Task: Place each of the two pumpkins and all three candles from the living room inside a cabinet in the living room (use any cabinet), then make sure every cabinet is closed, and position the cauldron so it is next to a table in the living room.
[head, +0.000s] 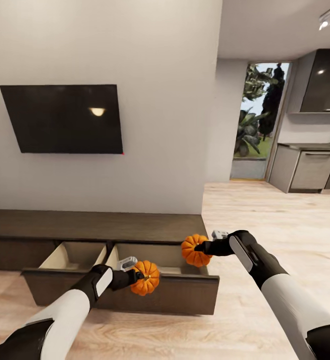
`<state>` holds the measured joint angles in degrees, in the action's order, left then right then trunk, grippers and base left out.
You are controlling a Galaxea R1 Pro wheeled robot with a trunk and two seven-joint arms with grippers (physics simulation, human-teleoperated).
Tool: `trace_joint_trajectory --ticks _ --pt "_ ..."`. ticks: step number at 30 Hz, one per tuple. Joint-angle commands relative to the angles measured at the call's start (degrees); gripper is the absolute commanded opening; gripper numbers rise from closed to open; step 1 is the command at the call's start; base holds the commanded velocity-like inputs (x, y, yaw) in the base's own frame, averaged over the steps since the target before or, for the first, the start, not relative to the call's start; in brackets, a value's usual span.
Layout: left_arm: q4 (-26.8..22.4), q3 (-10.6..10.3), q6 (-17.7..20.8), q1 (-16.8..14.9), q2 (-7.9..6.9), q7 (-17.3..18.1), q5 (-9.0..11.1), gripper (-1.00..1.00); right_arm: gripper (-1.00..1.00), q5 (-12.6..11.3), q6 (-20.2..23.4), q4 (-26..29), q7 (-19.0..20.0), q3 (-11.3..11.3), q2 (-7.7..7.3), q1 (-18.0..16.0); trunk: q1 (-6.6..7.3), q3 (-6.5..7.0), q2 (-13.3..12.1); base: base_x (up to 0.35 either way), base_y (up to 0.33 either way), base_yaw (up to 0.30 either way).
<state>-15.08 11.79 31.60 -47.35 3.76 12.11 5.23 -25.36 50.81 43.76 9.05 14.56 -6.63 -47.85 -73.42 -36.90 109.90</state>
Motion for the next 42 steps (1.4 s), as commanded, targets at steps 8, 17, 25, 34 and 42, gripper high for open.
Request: trace_joint_trajectory --ticks 8,17,25,34,42 --pt "-0.1 0.3 0.5 0.0 0.08 -0.2 0.8 -1.00 -1.00 0.2 0.2 0.1 0.4 0.1 -0.04 -0.1 -0.02 -0.06 0.0 0.067 0.000 0.012" --pt "-0.1 0.3 0.5 0.0 0.10 -0.2 0.8 -1.00 -1.00 0.2 0.2 0.0 0.5 0.1 -0.05 -0.1 -0.02 -0.06 0.0 0.181 0.000 0.000" --pt "-0.1 0.3 0.5 0.0 0.10 -0.2 0.8 -1.00 -1.00 0.1 0.1 0.1 0.5 0.0 -0.05 -0.1 -0.02 -0.06 0.0 0.326 0.000 0.000" --pt "-0.1 0.3 0.5 0.0 0.10 -0.2 0.8 -1.00 -1.00 0.1 0.1 0.1 0.5 0.0 -0.05 -0.1 -0.02 -0.06 0.0 0.086 0.000 0.000" --pt "-0.1 0.3 0.5 0.0 0.10 -0.2 0.8 -1.00 -1.00 0.1 0.1 0.0 0.5 0.0 -0.05 -0.1 -0.02 -0.06 0.0 0.302 0.000 0.000"
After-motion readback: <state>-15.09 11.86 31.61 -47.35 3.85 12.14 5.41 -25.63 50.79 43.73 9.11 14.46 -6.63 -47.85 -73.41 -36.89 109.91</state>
